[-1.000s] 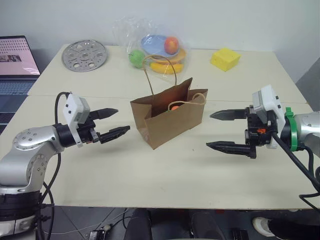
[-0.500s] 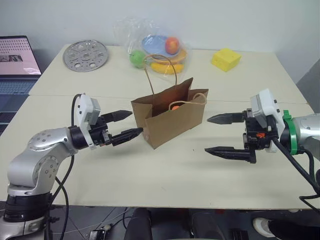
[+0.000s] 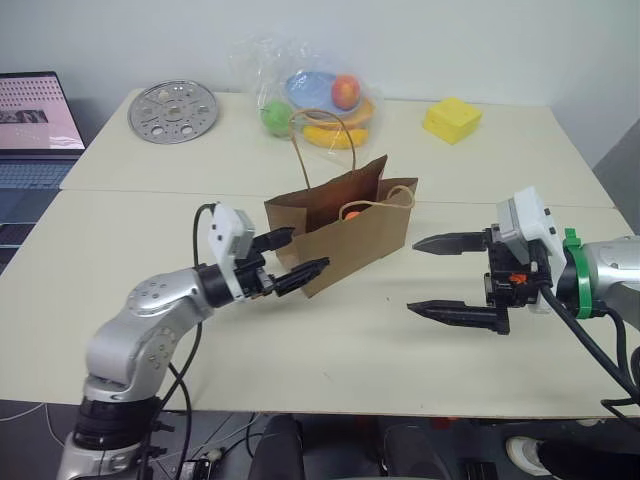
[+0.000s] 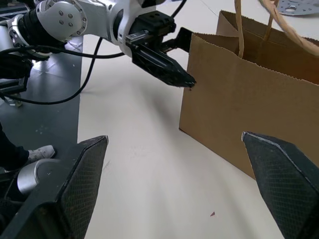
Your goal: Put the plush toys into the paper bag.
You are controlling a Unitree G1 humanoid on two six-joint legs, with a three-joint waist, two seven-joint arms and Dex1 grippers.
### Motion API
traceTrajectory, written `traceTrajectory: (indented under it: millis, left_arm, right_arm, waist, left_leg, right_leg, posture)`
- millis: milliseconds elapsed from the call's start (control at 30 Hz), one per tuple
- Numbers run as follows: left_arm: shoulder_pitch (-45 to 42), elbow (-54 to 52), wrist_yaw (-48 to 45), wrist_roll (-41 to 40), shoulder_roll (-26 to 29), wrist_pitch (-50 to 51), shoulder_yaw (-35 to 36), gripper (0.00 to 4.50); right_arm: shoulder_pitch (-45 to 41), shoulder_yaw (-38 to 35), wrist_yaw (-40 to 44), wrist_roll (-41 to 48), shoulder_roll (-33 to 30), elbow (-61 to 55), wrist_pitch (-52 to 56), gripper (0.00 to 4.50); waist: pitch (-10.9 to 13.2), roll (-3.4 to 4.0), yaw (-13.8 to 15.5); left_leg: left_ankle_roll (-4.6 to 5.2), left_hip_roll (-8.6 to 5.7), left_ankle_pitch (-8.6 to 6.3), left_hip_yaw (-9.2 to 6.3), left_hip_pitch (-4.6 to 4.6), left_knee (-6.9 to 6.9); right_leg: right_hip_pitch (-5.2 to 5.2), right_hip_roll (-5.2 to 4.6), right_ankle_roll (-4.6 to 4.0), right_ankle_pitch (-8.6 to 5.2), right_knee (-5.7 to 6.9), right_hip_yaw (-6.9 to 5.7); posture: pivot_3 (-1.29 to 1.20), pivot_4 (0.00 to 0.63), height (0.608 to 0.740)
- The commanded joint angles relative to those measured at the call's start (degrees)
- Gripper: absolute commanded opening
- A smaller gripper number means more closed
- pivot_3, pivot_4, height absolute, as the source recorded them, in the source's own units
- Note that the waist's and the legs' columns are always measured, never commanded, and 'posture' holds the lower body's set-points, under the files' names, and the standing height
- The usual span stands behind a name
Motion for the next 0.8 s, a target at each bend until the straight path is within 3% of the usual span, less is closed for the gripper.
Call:
traceTrajectory:
  millis: [33,167,467,633,800]
  left_arm:
    - [-1.3,0.2,2.2,2.1,-1.9,-3.1,-0.1,3.91]
    - [-1.5,1.5,2.2,3.5,-3.0,-4.6,-0.9,2.92]
    - [-2.9,7.3,-1.1,6.4,-2.7,-9.1,-1.7,0.04]
    - [-7.9,12.5,-9.0,3.4,-1.8,-10.2,-1.2,0.04]
    - [-16.2,19.6,-26.9,0.8,2.2,-9.4,-4.9,0.04]
  right_arm:
    - [-0.7,-3.1,-0.2,1.6,-1.3,-1.7,-0.4,4.50]
    - [-0.9,-3.9,-0.9,1.9,-1.7,-2.0,-0.4,4.50]
    - [2.0,-6.5,-2.8,-1.1,-2.0,-3.2,-2.8,4.50]
    - [7.9,-13.0,-4.6,-2.3,-2.4,-4.6,-3.3,4.50]
    - [17.8,-27.6,-1.6,-0.7,-5.6,-5.7,1.4,4.50]
  waist:
    - [0.0,0.00,0.0]
    - [0.0,0.00,0.1]
    - [0.0,0.00,0.4]
    - [0.0,-0.01,0.7]
    - [0.0,0.00,0.8]
  left_leg:
    - [0.00,0.00,0.00,0.00,0.00,0.00]
    - [0.00,-0.01,0.00,0.00,0.00,0.00]
    - [0.00,-0.01,0.00,0.00,0.01,0.00]
    - [0.00,-0.02,0.00,-0.02,0.01,0.01]
    - [0.00,-0.06,0.00,-0.03,-0.01,-0.01]
  right_leg:
    - [0.01,0.00,0.00,0.00,0.00,0.00]
    - [0.02,0.00,0.00,0.00,0.00,0.00]
    - [0.02,0.00,0.00,0.01,0.00,0.00]
    - [0.04,0.01,0.01,0.01,0.00,-0.02]
    - [0.05,-0.01,0.01,0.01,-0.04,-0.03]
  posture:
    - [0.00,0.150,0.740]
    - [0.00,0.150,0.740]
    - [0.00,0.150,0.740]
    - [0.00,0.150,0.740]
    - [0.00,0.150,0.740]
